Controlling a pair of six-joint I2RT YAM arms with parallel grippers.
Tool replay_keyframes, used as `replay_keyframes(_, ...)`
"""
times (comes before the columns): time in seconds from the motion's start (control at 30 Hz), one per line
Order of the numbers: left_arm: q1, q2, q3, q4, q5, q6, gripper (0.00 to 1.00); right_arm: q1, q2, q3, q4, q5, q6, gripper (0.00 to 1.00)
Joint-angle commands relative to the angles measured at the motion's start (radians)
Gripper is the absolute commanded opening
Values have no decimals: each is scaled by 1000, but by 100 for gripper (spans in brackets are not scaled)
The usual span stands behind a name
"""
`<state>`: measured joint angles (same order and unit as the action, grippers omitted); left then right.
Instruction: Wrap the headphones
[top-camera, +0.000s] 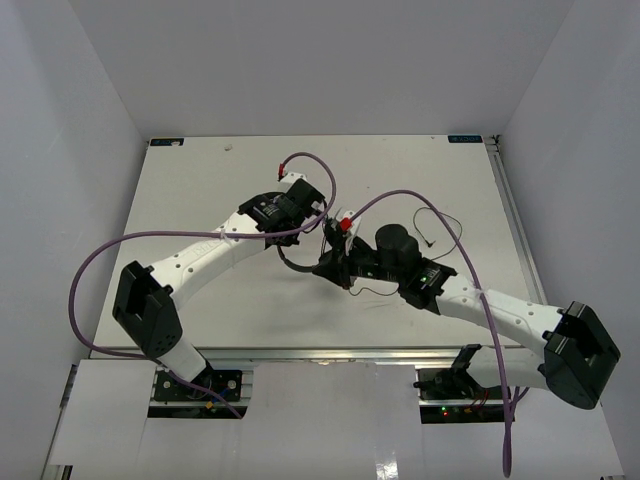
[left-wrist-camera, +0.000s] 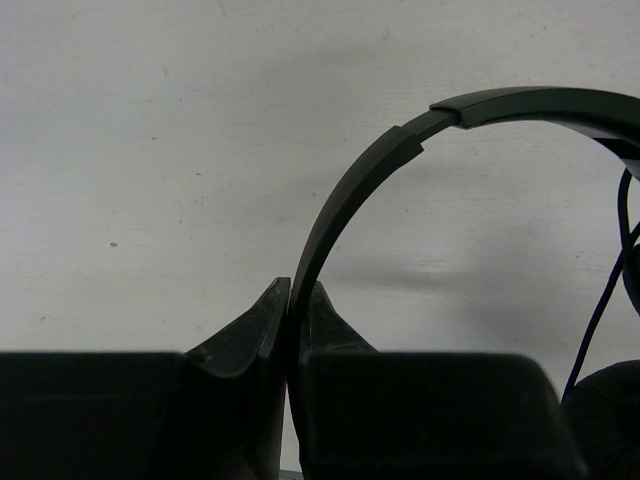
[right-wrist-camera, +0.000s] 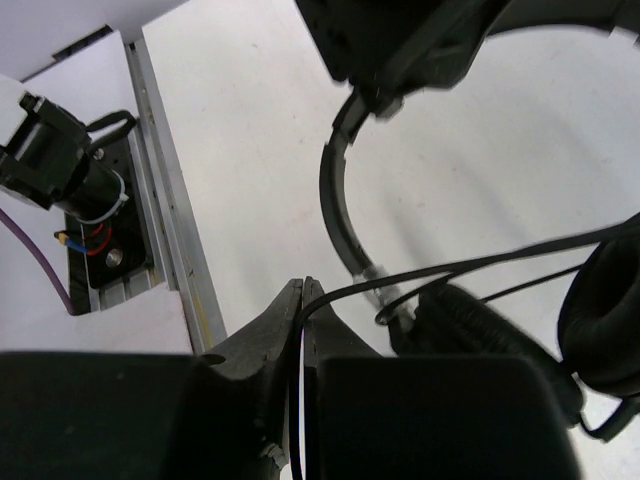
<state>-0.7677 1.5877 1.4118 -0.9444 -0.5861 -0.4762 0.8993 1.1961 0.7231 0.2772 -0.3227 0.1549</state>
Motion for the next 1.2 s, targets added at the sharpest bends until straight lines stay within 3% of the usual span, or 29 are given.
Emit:
replay_keyframes(0.0,7,-79,43,36,4,-68,0,74,-50,-61,104,85,26,8)
replay_keyframes(0.43,13,-236,26,108,98,-108,0,180,-66,-195,171,361,31,8)
replay_keyframes(1.17,13,-398,-11,133,223,-112,0,187,-50,-339,331,488,-33,8)
